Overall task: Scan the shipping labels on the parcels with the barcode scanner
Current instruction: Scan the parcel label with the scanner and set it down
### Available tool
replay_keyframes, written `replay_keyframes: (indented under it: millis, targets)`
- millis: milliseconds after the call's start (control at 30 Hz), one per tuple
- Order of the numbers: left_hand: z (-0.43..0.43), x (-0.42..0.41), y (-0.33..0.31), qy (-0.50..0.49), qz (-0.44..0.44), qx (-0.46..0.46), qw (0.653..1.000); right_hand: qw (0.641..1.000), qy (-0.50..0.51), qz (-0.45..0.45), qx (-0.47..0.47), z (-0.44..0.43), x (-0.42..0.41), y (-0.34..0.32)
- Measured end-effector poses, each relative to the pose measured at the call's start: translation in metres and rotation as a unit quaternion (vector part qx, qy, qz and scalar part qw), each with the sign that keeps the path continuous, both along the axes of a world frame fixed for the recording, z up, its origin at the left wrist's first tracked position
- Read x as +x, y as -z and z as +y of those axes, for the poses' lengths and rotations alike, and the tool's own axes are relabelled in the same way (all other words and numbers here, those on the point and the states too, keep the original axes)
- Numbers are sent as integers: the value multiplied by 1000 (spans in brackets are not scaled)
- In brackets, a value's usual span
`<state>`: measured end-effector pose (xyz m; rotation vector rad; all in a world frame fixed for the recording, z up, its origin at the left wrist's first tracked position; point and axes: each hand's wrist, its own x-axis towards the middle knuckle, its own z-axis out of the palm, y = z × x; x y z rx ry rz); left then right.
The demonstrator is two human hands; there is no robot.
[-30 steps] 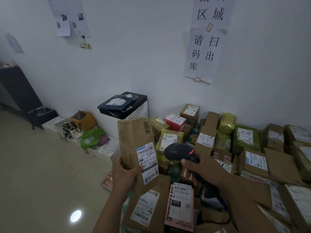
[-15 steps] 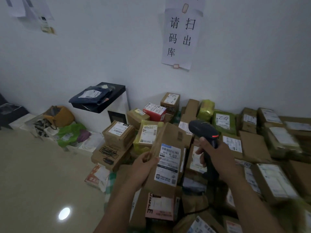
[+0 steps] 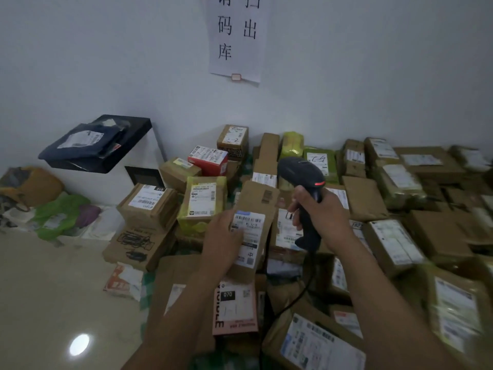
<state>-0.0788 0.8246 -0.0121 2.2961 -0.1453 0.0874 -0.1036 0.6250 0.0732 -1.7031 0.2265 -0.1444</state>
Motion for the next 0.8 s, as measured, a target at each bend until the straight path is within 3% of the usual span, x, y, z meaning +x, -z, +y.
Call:
replay_keyframes:
  millis: [200, 333, 467, 567, 800]
  targets:
    - [-15, -38, -3, 169, -111, 16, 979, 999, -31, -16, -6, 0, -10, 3]
    - [-26, -73, 10, 321, -202, 70, 923, 999, -42, -31, -5, -2, -15, 4]
    - [-35, -100, 22, 445, -39, 179, 877, 998, -47, -37, -4, -1, -19, 6]
    - [-41, -107, 28, 466, -81, 259, 842, 997, -67, -41, -22, 1, -23, 6]
    - [-42, -118, 52, 416, -151, 338, 831, 990, -107, -51, -81, 6, -26, 0]
